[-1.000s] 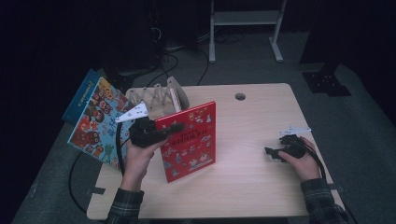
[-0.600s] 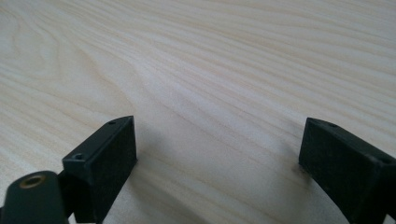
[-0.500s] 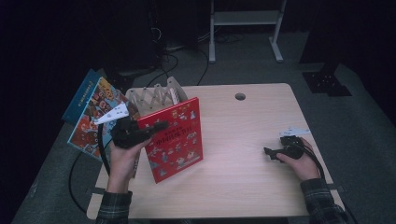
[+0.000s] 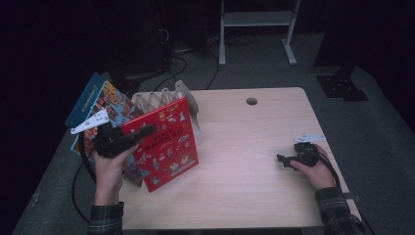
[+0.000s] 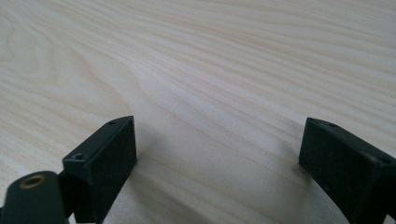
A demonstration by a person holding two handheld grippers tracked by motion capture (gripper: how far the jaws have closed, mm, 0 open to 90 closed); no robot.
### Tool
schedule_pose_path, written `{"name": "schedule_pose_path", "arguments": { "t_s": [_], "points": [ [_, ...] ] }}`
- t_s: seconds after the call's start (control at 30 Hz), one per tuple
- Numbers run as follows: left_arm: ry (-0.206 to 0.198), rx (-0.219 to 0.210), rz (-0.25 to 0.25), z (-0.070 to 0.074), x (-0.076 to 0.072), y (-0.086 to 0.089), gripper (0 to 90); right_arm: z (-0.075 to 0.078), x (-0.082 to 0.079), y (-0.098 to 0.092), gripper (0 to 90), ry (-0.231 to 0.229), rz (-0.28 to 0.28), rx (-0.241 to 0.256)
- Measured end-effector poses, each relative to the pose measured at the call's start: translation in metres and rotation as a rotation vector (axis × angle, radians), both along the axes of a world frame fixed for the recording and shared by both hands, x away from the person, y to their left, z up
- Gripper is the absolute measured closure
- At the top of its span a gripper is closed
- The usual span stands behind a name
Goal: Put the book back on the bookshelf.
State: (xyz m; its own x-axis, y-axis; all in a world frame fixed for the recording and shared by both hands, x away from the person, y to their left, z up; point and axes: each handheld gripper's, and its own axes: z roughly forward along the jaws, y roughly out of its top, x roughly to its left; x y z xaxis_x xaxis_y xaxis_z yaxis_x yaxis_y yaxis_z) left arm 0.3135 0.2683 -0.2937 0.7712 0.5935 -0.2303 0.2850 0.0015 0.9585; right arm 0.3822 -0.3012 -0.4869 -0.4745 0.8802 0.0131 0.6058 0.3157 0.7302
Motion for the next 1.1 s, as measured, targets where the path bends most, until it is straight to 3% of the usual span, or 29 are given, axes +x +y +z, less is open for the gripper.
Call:
{"name": "schedule_pose_path", "arguments": {
  "t_s": [0.23, 0.57, 0.8, 1.1],
  "points": [
    [-0.002, 0.006, 0.071, 0.002, -0.004, 0.016, 79.6, 0.000, 0.000, 0.000, 10.0, 0.000, -0.005, 0.001],
    [-0.017, 0.040, 0.236, -0.001, -0.003, 0.026, 79.6, 0.000, 0.000, 0.000, 10.0, 0.001, -0.009, 0.002],
    [-0.026, 0.056, 0.351, -0.005, 0.000, 0.023, 79.6, 0.000, 0.000, 0.000, 10.0, -0.001, -0.010, 0.001],
    [-0.051, 0.118, 0.457, -0.013, 0.015, 0.011, 79.6, 0.000, 0.001, -0.001, 10.0, -0.002, -0.013, 0.000]
  ]
}}
